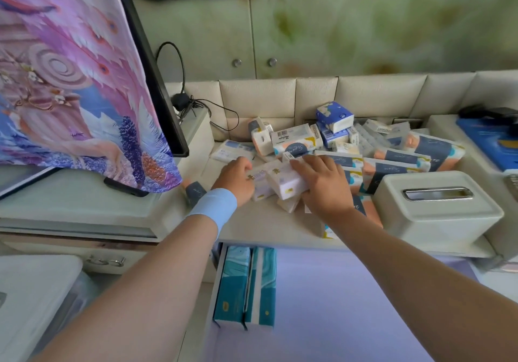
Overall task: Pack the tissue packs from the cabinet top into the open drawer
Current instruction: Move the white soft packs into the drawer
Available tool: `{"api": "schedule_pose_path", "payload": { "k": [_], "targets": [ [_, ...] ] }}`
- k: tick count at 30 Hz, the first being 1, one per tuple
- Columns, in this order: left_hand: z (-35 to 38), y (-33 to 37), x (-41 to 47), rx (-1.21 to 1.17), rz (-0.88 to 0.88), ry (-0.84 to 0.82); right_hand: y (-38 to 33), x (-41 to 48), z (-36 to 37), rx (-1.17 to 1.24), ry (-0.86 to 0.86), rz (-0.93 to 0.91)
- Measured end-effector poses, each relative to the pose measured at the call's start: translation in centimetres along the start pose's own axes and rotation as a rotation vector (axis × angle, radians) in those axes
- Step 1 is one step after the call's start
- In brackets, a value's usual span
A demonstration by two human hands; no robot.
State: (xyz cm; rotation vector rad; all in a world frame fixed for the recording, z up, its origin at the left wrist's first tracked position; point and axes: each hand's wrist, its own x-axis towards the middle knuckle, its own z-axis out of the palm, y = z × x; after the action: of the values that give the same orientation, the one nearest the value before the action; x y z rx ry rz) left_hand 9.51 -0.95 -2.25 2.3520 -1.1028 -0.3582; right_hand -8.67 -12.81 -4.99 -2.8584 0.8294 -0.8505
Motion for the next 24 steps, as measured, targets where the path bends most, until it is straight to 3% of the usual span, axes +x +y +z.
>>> {"api": "schedule_pose_path", "payload": {
  "k": [3, 8, 18, 21, 24],
  "targets": [
    [1.4, 0.4, 1.9, 0.305, 0.004, -0.155, 1.6, -0.7, 0.7, -0.071, -0.001, -0.098],
    [4.0, 0.2, 4.3, 0.461, 0.005, -0.212, 2.4, -1.5, 1.0, -0.137, -0.102, -0.164],
    [3.8, 0.4, 4.8, 0.537, 0.018, -0.113, 2.3, -2.0, 0.7, -0.137, -0.171, -0.178],
    [1.5, 0.7, 3.3, 0.668, 0.127, -0.001, 2.3, -2.5, -0.1, -0.108, -0.126, -0.163],
    [-1.0, 0.9, 1.3, 0.636, 0.133, 0.034, 1.6, -3.4, -0.9, -0.055, -0.064, -0.124]
  ]
}}
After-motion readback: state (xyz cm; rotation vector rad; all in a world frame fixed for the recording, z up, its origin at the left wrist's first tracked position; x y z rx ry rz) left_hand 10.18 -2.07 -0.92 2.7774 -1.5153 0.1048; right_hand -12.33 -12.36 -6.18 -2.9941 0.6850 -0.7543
